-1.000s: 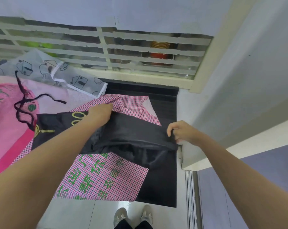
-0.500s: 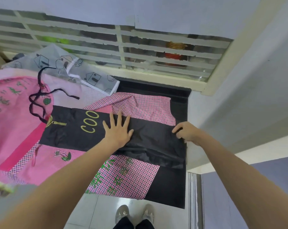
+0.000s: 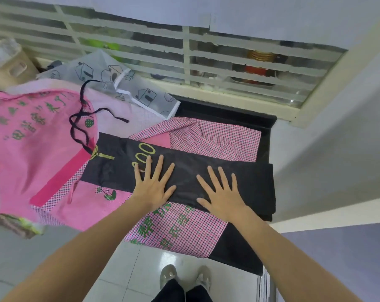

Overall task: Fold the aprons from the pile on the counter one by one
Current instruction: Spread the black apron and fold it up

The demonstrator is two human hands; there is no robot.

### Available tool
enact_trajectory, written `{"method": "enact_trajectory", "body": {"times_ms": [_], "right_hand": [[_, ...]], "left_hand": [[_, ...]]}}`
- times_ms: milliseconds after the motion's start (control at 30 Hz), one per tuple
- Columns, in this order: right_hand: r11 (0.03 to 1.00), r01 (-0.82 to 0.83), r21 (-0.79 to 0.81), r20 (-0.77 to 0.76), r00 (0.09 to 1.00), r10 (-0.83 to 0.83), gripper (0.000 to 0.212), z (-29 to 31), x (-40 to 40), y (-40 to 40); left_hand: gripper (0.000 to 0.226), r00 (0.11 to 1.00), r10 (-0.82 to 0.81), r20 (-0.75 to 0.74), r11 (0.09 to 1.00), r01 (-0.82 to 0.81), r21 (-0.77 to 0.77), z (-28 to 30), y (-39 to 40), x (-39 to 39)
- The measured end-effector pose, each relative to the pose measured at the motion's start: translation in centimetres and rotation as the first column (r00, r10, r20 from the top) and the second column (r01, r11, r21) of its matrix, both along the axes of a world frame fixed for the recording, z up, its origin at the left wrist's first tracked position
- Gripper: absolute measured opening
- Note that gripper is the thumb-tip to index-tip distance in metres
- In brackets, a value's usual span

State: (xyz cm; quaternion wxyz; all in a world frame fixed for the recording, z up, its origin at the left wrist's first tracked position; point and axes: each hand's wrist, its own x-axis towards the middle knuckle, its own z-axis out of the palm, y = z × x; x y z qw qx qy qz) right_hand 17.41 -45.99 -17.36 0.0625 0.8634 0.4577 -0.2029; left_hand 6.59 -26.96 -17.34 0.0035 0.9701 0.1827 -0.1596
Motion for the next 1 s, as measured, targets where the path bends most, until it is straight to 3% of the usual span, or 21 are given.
{"method": "enact_trajectory", "body": {"times_ms": [133, 233, 333, 400, 433, 533, 667, 767, 867, 933, 1000], "right_hand": [[0.998, 0.009, -0.068, 0.035, 0.999, -0.007, 0.088, -0.4, 0.5, -0.2], [1.0, -0.003, 0.019, 0.06, 0.998, 0.002, 0.096, 1.0, 0.0, 2.2], [0.943, -0.288, 0.169, 0.088, 0.957, 0.277, 0.066, 2.4, -1.9, 5.3], [0.867, -0.484, 0.12, 0.139, 0.873, 0.468, 0.051, 2.4, -3.0, 6.5], [0.87, -0.488, 0.063, 0.133, 0.868, 0.478, 0.05, 2.6, -3.1, 7.1], [0.924, -0.371, -0.092, 0.09, 0.921, 0.379, 0.047, 3.5, -2.4, 7.7], [0.942, -0.28, -0.187, 0.102, 0.948, 0.302, 0.041, 4.9, -1.4, 7.8], [0.931, -0.258, -0.259, 0.098, 0.952, 0.291, 0.037, 4.7, -2.1, 7.5], [0.884, -0.244, -0.398, -0.063, 0.969, 0.239, 0.037, 5.4, -2.4, 7.9], [0.857, -0.216, -0.468, -0.23, 0.966, 0.118, 0.034, 6.5, -1.8, 9.4], [0.922, -0.134, -0.362, -0.274, 0.961, 0.032, 0.022, 7.1, -1.1, 11.5]], "left_hand": [[0.097, 0.994, 0.089, -0.064, 0.994, -0.093, -0.057, -0.3, 2.4, -2.8], [0.109, 0.994, 0.04, -0.103, 0.996, -0.048, -0.075, 0.1, 3.3, -2.8], [0.11, 0.999, -0.001, -0.055, 0.997, -0.003, -0.076, 1.3, 4.5, -3.7], [0.101, 0.999, -0.053, -0.014, 0.994, 0.051, -0.092, 1.8, 5.2, -4.8], [0.098, 0.996, -0.086, -0.022, 0.99, 0.083, -0.111, 1.9, 5.8, -5.3], [0.086, 0.981, -0.171, -0.087, 0.985, 0.169, -0.026, 2.0, 7.1, -6.2], [0.045, 0.982, -0.188, 0.006, 0.982, 0.188, 0.036, 3.0, 7.2, -5.6], [0.033, 0.975, -0.139, -0.172, 0.986, 0.153, 0.069, 3.6, 7.7, -5.1], [0.023, 0.977, -0.044, -0.208, 0.999, 0.039, -0.024, 4.1, 9.2, -5.0], [0.021, 0.958, 0.103, -0.266, 0.965, -0.161, -0.207, 4.8, 11.0, -5.5], [0.026, 0.935, 0.267, -0.235, 0.886, -0.334, -0.321, 5.7, 12.9, -6.1]]}}
